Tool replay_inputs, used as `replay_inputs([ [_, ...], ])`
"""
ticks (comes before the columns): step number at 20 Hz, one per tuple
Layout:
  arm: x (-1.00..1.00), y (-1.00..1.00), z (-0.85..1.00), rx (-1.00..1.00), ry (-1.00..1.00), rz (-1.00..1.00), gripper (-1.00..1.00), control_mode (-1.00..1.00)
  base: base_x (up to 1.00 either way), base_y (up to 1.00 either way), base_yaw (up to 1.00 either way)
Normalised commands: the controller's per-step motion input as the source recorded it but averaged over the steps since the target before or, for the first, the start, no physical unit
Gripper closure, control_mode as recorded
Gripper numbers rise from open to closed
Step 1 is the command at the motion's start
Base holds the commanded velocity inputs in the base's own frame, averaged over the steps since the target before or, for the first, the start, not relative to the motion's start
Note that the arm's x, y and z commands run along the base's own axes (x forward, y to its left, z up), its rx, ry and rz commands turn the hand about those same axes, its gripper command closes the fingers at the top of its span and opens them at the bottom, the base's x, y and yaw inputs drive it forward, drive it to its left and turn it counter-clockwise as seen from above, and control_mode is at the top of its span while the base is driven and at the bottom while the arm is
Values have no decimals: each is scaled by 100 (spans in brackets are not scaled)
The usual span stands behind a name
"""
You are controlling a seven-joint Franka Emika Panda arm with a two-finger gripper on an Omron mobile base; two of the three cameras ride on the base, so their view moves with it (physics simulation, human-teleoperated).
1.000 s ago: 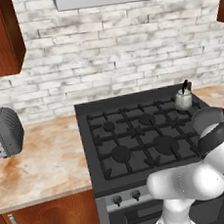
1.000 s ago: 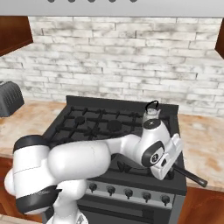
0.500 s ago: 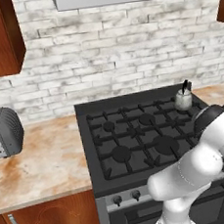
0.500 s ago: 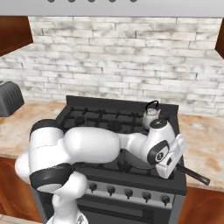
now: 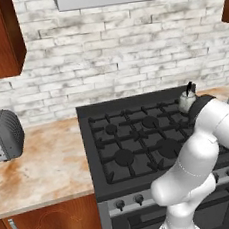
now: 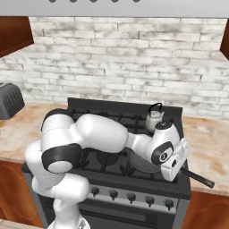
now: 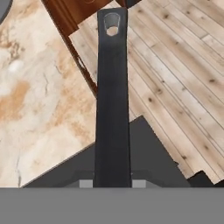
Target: Pick the pan from the cabinet and place it on the stove. Then turn on the stove burner for the pan.
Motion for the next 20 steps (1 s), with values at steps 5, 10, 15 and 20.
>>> replay_inputs([
  [5, 18, -13, -26, 2, 3, 0, 100, -100, 0, 0, 0],
  [10, 24, -15, -20, 2, 3, 0, 100, -100, 0, 0, 0],
  [15, 30, -26, -13, 2, 4, 0, 100, -100, 0, 0, 0],
  [20, 22, -26, -9, 1, 2, 0, 100, -100, 0, 0, 0],
])
